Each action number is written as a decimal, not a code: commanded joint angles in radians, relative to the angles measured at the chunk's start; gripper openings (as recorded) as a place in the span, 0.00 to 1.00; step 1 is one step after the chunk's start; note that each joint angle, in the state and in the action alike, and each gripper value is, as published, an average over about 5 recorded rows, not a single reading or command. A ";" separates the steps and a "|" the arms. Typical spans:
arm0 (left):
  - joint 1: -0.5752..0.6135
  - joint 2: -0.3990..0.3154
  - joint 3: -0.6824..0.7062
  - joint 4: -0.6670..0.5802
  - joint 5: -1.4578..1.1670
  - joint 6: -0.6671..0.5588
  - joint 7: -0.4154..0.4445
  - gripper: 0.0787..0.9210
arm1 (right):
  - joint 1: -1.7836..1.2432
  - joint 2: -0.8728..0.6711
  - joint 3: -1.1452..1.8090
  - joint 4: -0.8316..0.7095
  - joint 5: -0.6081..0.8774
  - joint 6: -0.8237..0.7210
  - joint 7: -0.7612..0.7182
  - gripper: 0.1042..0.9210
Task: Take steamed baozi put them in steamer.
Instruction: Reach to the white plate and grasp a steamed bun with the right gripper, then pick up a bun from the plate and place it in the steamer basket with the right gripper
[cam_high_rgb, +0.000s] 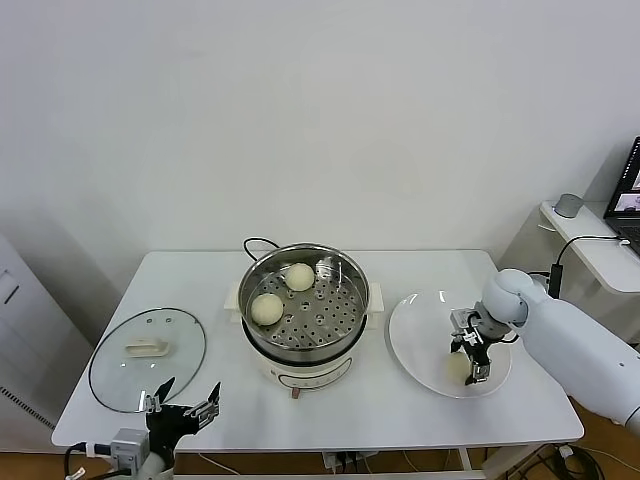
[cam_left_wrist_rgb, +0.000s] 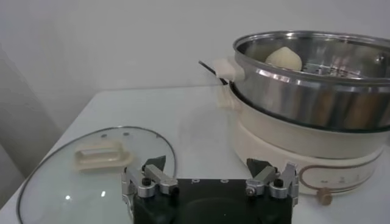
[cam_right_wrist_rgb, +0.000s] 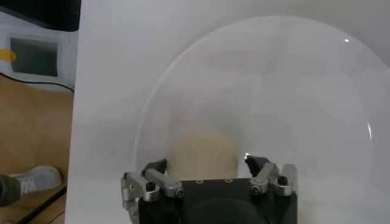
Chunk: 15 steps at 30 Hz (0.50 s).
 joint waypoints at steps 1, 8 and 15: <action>-0.005 -0.049 0.002 0.005 0.001 0.001 -0.001 0.88 | 0.010 -0.005 0.001 0.001 0.002 -0.001 -0.001 0.60; -0.025 -0.049 0.014 0.014 0.012 -0.002 -0.007 0.88 | 0.226 -0.051 -0.096 0.021 0.088 -0.030 -0.021 0.56; -0.029 -0.049 0.005 0.011 0.079 -0.014 -0.016 0.88 | 0.697 0.019 -0.428 -0.009 0.299 -0.074 -0.045 0.56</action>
